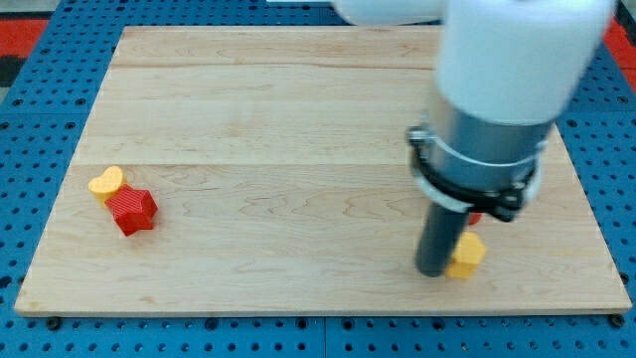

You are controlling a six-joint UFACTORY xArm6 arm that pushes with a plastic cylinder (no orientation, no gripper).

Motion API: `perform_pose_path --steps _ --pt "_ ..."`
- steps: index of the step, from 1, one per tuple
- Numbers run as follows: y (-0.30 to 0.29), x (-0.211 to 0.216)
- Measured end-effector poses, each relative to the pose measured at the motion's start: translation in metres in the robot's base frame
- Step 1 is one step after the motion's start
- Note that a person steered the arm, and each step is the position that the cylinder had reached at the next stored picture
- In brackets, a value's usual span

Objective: Push the red star towards the center of the board

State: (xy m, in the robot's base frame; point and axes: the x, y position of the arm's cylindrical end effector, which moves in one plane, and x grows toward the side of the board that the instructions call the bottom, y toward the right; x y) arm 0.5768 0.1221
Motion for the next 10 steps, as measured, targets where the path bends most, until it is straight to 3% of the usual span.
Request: perform_pose_path --steps 1,2,4,6,7,8,9,10 --pt "0.027 0.0" --pt "0.012 0.007" --pt "-0.119 0.023" --pt "-0.311 0.021" --pt "-0.343 -0.005" --pt "-0.346 -0.044" --pt "-0.303 -0.08" --pt "-0.218 -0.119"
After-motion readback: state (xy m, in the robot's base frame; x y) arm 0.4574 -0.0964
